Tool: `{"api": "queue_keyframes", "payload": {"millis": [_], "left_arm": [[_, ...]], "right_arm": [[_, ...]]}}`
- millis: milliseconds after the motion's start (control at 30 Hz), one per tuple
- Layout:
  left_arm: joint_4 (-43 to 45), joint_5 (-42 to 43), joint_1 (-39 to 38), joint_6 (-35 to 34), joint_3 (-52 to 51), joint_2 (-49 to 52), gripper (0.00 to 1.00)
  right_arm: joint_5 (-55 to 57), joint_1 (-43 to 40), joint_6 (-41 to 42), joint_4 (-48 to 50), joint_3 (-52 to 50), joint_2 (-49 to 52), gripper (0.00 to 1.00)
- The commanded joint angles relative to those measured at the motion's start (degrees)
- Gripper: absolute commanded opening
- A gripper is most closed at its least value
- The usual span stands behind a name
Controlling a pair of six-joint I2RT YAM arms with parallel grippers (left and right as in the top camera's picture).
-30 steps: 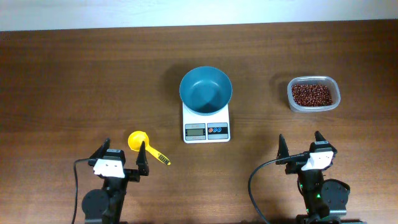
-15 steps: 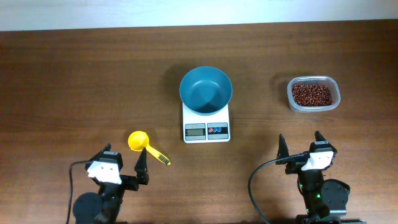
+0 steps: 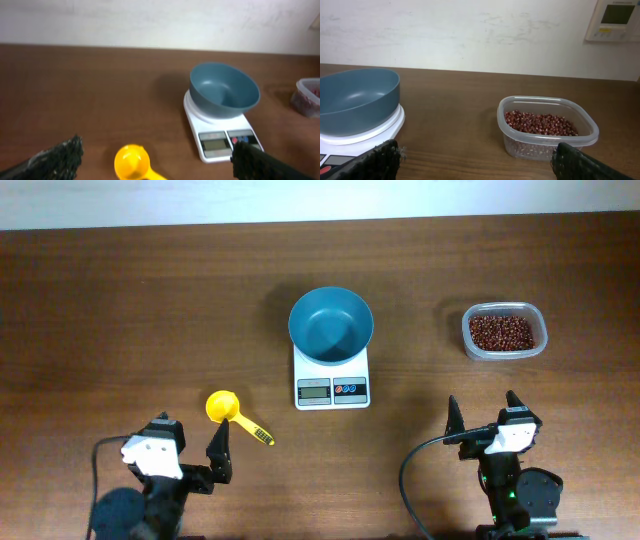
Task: Scoop item into bowl and weigh 50g on scale
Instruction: 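Move left gripper down toward the yellow scoop handle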
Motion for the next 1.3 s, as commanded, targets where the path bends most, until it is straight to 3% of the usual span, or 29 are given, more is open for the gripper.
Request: {"api": "queue_keyframes", "payload": {"millis": [0,333,967,1033,1167,1267], "left_arm": [[-5.5,0.6,-0.1,-0.6,9.7,8.2,0.99],[-31.7,0.6,-0.1,-0.6,37.4,32.9,0.99],[-36.2,3.6,-0.1,-0.6,38.2,37.5,0.99],[-36.2,2.8,-0.1,-3.2,38.1,37.5,0.99],[-38.5,-10.3,-0.1,-18.3,38.1,37.7,0.99],[-38.9,-11.4,-0.1,-21.0,37.8,38.7,0.99]], "right_arm": [[0.5,0.5,0.2,-0.1,-0.5,-0.3,0.98],[0.5,0.5,0.2,-0.1,-0.5,-0.3,0.99],[0.5,0.5,0.2,-0.1,-0.5,-0.3,0.99],[0.5,0.5,0.2,-0.1,-0.5,-0.3,0.99],[0.5,0.5,0.2,-0.1,-0.5,-0.3,0.99],[0.5,0.5,0.2,-0.1,-0.5,-0.3,0.99]]}}
